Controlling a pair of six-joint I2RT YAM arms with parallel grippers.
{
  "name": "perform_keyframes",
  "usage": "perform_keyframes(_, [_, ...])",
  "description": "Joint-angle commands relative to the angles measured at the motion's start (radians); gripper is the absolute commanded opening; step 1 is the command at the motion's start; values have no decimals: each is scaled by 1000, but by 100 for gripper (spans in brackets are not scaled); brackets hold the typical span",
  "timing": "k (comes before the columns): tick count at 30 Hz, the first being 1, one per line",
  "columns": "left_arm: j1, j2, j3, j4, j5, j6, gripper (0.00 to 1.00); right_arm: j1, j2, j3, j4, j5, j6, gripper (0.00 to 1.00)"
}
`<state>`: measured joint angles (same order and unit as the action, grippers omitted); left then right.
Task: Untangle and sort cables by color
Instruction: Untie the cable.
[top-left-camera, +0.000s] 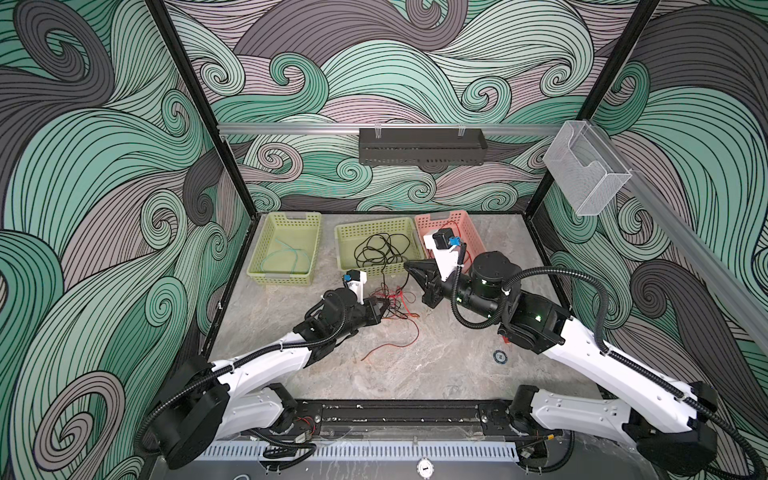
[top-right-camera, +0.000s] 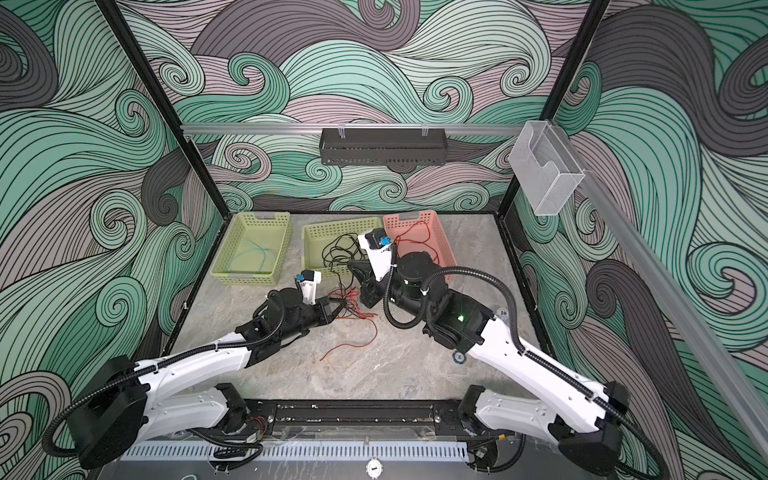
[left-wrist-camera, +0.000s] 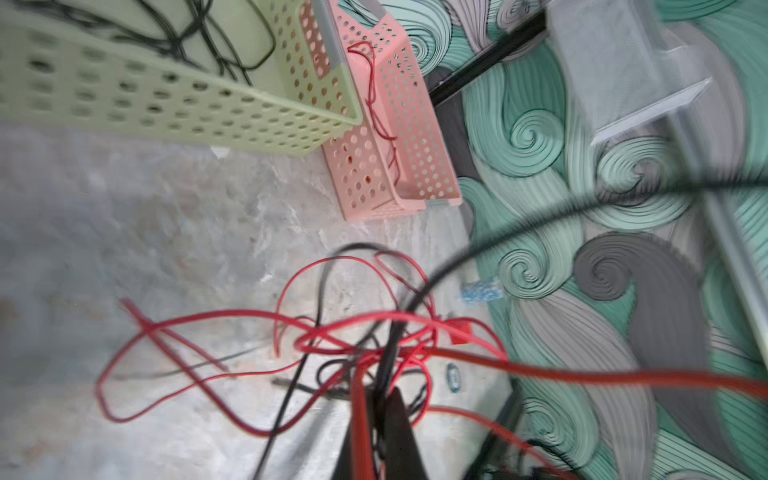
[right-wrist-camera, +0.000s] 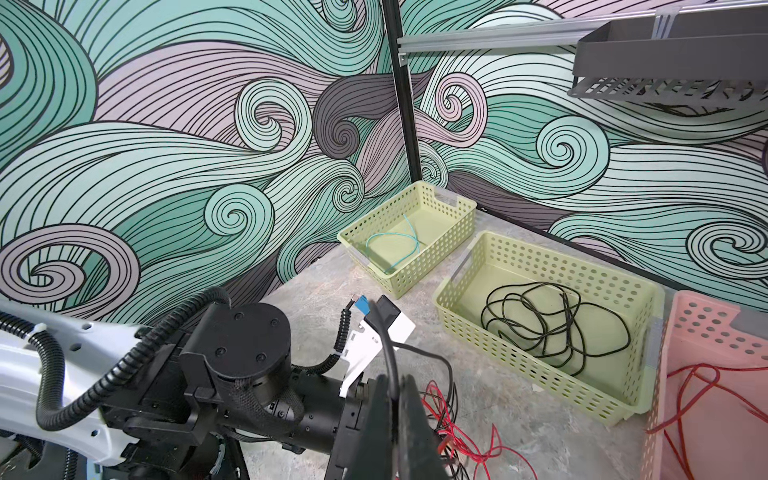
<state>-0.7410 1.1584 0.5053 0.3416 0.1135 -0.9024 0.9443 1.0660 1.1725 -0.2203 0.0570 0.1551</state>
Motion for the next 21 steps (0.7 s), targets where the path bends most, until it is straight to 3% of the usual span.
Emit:
perform_keyframes(1, [-4,-38,2,-31,-47,37,0,-12,-58,5,-10,138,-63,0])
perform_keyframes(3, [-4,-72,-7,-95,-84,52,0,-53,-91,6,-25,222,-76,0])
perform_keyframes(6, [-1,-136,-37,-165,-128,72,0,-188,-161,-16,-26,244,-28,0])
perform_keyframes(10, [11,-236,-79,-260,-174,92,0,-410,-227,-47,-52,212,71,0])
perform_keyframes(12, [19,-295,-89,-323,-191,105,0,-487,-237,-60,-66,134,113,0])
perform_keyframes(14, [25,-353,-88,-398,-218,124,0,-517,-234,-68,-71,84,130,0])
perform_keyframes(18, [51,-475,-103,-515,-285,142,0,-547,-248,-77,-83,150,121,0])
perform_keyframes(21, [77,-559,-141,-552,-327,121,0,-599,-262,-82,-60,75,153,0])
